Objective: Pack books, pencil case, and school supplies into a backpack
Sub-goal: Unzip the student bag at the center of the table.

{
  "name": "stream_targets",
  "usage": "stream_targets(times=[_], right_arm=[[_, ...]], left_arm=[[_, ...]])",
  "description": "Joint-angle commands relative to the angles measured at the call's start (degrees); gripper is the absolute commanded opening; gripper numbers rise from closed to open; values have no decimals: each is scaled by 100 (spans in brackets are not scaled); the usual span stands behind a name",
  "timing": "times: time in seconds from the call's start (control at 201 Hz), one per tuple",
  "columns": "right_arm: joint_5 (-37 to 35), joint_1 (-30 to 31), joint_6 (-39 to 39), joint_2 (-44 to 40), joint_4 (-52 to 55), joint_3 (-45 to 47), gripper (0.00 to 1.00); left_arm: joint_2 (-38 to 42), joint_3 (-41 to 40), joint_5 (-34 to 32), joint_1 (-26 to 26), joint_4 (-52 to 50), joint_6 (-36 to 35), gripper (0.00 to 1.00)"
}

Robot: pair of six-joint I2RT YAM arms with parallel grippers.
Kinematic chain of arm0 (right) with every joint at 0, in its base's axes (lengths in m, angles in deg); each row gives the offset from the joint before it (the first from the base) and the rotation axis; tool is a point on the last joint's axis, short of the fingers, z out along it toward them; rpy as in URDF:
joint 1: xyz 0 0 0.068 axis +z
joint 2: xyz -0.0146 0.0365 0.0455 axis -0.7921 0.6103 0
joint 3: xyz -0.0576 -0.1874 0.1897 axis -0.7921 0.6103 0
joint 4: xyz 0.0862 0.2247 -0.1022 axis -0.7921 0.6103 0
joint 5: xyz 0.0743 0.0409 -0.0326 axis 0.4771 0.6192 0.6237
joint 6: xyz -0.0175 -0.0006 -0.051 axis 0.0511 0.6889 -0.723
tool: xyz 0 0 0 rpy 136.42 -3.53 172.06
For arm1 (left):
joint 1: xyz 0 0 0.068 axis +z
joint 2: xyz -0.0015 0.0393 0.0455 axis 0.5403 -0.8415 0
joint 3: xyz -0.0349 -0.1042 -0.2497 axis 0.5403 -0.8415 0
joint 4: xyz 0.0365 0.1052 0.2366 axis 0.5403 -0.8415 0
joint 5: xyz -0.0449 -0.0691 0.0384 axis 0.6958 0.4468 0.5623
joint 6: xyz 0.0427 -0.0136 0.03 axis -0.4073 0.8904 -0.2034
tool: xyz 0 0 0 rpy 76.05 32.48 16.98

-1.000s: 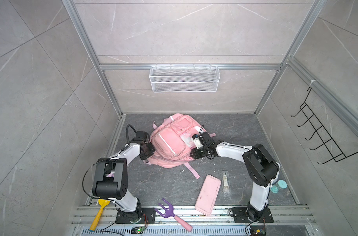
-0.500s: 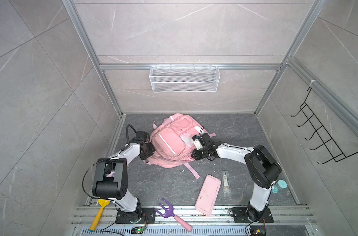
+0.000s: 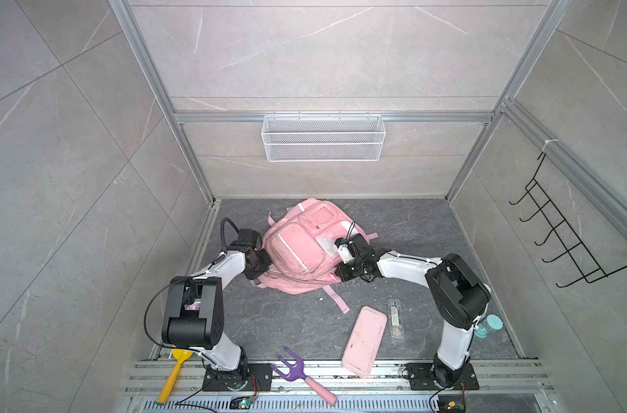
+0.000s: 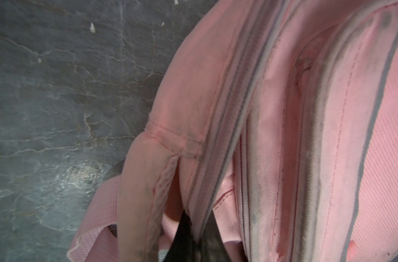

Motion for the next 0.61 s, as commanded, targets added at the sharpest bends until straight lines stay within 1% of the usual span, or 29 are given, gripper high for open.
stream_targets(times=[0.0,0.105,0.199,0.363,0.602], right_arm=[[-301,74,49,-151,435,15,11],[-502,170,64,-304,800,-90,3],[-589,266,75,-409,1140,-200,0],[-647,420,172,-434,1680,-414,0],[-495,826,433,-468,2065,-687,0]], left_arm=[[146,36,48,28,187,65,0],[179,-8,87,32,215,106,0],[231,-74,107,27,257,136,0],[295,-174,174,27,336,207,0],[346,-282,302,11,483,374,0]])
